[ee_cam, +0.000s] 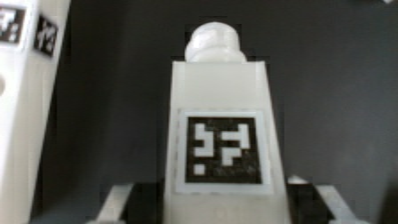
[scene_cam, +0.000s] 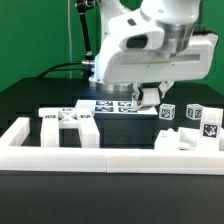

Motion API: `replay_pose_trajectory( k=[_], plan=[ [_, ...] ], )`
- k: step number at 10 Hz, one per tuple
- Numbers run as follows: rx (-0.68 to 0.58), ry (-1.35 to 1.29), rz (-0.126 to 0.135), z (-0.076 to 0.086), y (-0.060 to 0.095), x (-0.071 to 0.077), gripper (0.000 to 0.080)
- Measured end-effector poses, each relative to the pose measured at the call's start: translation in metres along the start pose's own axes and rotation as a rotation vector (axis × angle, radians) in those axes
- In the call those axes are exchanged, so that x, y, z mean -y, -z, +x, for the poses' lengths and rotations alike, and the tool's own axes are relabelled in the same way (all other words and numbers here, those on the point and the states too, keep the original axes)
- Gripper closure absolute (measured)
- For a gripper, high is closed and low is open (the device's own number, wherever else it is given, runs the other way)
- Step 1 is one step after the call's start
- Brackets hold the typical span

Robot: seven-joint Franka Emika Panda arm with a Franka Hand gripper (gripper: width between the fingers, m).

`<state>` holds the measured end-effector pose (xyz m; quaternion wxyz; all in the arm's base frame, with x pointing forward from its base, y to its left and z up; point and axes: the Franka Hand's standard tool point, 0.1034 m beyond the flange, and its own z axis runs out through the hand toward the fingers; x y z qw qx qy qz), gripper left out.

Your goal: Assemble chair

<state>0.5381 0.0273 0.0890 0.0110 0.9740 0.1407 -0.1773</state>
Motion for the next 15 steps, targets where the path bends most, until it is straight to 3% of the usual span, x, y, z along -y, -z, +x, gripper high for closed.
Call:
replay_pose_trajectory(
  k=[2,6,8,9,10,12,15],
  plan=[
    [-0.090,0.000,-0.016,0.010,0.021,-0.001,0.0508],
    [-0.382,0.004,-0.061,0.021,0.021,-0.010,0.0508],
    [-0.470,-0.041,-0.038,0.025,0.033,-0.007,0.0508],
    [-0.557,-0.036,-0.063,0.034,0.044,-0.008,0.0508],
    [-0.629,-0.029,-0.092,0.036,0.045,-0.010,0.0508],
    [-0.675,-0.027,-0.115,0.033,0.040,-0.015,0.0508],
    [-0.667,-0.024,-0.098,0.043,0.050,-0.006,0.0508]
  ],
)
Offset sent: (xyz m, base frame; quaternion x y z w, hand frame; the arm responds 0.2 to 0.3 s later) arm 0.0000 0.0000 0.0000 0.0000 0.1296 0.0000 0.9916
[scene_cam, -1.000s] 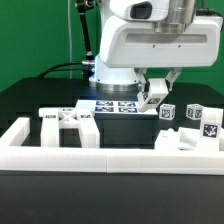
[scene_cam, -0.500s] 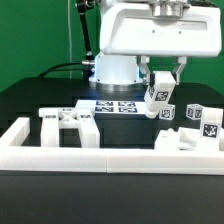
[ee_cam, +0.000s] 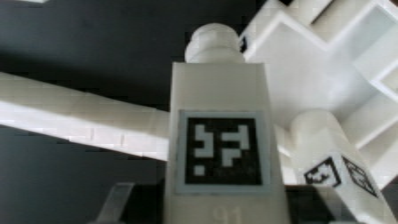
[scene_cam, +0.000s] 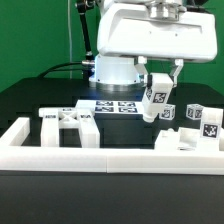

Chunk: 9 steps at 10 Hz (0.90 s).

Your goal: Assemble chair

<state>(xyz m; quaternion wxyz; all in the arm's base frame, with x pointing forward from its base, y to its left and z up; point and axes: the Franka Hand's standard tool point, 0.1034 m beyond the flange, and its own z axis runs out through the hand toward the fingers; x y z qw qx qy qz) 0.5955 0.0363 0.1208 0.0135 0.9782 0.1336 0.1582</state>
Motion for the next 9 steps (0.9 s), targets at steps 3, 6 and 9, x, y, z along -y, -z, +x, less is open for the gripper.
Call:
replay_pose_trajectory(
  k=[3,6,9],
  plan=[
    [-0.048,-0.042,0.009,0.020,-0.010,-0.001,0.0508],
    [-0.044,-0.042,0.010,0.018,-0.011,-0.001,0.0508],
    [-0.028,-0.069,0.030,0.026,-0.013,-0.003,0.0508]
  ],
)
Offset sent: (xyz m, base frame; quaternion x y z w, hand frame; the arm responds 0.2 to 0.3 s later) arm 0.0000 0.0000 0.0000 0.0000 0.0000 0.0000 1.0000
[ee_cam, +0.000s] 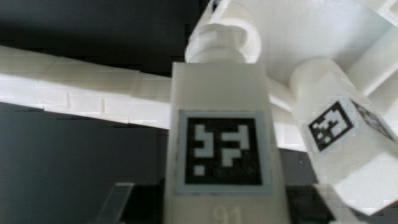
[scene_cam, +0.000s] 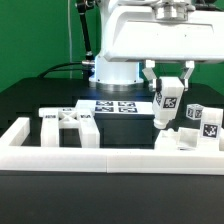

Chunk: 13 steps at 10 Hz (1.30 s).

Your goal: Assemble chair

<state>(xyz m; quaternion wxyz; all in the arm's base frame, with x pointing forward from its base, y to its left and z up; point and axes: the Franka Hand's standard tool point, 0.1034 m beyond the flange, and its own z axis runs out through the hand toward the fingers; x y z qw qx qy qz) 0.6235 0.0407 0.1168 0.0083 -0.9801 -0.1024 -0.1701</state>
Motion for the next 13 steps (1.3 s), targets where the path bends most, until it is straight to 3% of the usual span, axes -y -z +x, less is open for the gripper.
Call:
replay_pose_trajectory(
  k=[2,5,6,7,10,13],
  plan=[
    [-0.021,0.002,-0.003,0.009,-0.003,-0.003,0.0508],
    [-0.053,0.009,-0.017,0.009,-0.003,-0.006,0.0508],
    [-0.155,0.029,-0.061,0.012,-0.001,-0.014,0.0508],
    [-0.225,0.028,-0.090,0.003,-0.001,-0.016,0.0508],
    [-0.228,0.031,-0.082,-0.001,-0.003,-0.007,0.0508],
    [-0.227,0.029,-0.082,-0.001,-0.004,-0.007,0.0508]
  ],
)
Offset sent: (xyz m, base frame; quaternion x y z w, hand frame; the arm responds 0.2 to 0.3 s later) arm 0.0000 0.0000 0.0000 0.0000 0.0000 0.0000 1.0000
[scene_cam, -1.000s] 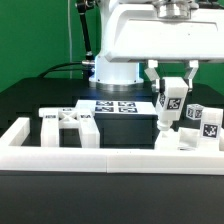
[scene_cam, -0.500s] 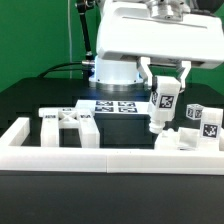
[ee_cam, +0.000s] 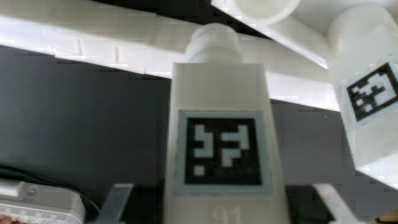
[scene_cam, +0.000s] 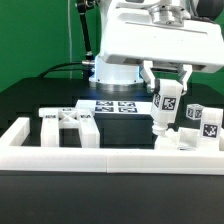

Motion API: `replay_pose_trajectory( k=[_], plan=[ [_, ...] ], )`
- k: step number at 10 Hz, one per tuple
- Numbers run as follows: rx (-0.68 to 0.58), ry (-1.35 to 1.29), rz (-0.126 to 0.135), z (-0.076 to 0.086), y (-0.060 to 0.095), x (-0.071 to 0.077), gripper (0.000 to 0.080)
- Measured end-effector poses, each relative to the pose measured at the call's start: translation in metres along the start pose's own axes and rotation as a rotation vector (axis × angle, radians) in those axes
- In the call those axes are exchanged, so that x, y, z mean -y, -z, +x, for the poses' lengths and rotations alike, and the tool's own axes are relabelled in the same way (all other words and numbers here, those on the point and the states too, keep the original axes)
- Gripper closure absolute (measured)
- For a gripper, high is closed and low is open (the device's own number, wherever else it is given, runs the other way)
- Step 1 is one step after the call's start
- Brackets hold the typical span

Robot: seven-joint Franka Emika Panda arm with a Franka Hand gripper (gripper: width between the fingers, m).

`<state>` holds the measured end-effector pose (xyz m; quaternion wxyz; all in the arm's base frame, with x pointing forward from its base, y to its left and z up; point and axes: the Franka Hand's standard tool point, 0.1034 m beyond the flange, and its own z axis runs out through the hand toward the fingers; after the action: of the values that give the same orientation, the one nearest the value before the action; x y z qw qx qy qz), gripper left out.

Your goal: Assemble chair

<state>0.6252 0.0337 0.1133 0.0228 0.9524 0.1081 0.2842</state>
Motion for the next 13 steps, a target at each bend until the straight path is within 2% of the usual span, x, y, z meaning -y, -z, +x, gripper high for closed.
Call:
replay_pose_trajectory(
  k=[2,4,5,7,8,10,11,13],
  plan=[
    [0.004,0.000,0.005,-0.002,0.000,0.004,0.0508],
    [0.025,-0.001,0.028,-0.004,0.001,0.018,0.0508],
    [0.024,0.002,0.030,-0.003,0.001,0.021,0.0508],
    [0.033,0.004,0.034,-0.005,0.000,0.022,0.0508],
    [0.060,0.005,0.046,-0.006,-0.001,0.025,0.0508],
    [0.068,0.003,0.046,-0.009,-0.002,0.024,0.0508],
    [0.093,0.006,0.058,-0.010,-0.003,0.027,0.0508],
    [0.096,0.007,0.055,-0.012,-0.005,0.023,0.0508]
  ],
)
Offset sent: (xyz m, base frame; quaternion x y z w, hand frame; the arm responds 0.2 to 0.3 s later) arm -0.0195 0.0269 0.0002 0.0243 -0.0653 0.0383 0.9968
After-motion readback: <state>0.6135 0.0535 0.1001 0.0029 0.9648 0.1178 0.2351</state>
